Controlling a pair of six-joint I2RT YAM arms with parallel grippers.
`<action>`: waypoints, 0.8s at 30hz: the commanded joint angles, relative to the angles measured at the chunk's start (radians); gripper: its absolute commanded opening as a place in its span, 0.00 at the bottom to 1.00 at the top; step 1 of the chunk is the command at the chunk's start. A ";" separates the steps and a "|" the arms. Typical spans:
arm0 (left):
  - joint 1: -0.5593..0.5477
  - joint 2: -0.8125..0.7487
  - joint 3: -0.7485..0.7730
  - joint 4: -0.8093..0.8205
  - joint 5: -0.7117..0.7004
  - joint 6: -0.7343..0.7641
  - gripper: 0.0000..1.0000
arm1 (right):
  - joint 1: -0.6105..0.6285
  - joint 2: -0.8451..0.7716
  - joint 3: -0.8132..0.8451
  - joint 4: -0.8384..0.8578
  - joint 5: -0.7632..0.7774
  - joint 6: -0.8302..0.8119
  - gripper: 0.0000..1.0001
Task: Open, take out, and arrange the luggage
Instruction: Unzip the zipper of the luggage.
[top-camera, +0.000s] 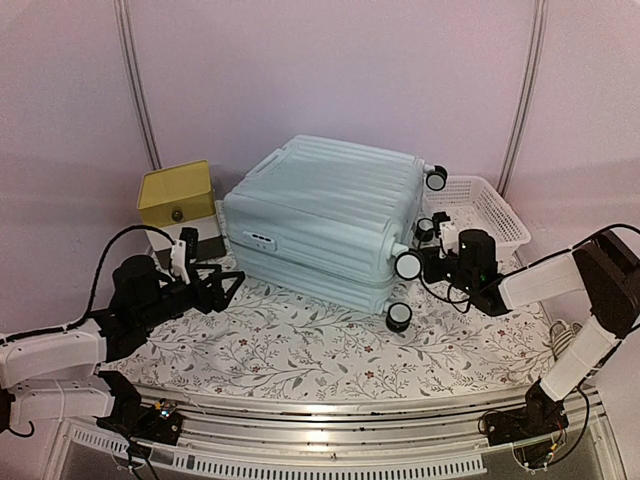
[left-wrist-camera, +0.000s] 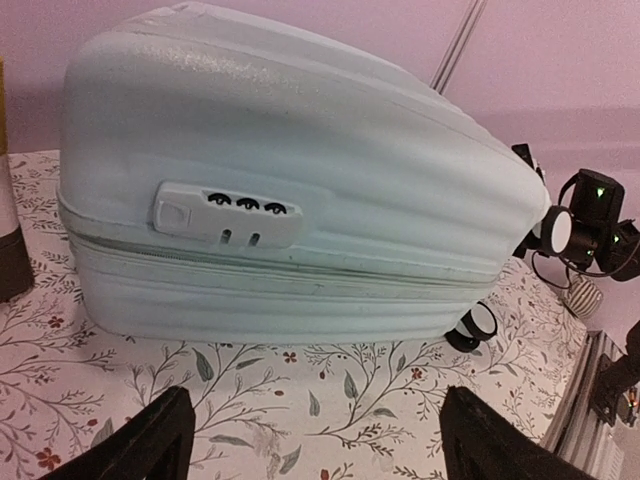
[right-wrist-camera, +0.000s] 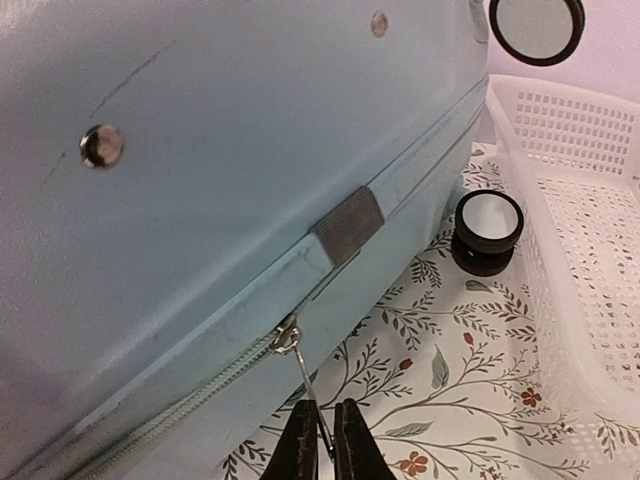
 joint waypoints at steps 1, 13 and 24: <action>-0.008 -0.002 0.020 -0.027 -0.038 -0.004 0.87 | -0.066 -0.079 0.032 -0.077 0.092 0.009 0.10; -0.007 0.058 0.048 -0.039 -0.036 -0.025 0.87 | -0.066 -0.242 0.110 -0.387 -0.116 -0.051 0.60; 0.002 0.225 0.134 -0.059 -0.005 -0.104 0.87 | -0.003 -0.191 0.387 -0.836 -0.482 -0.191 0.68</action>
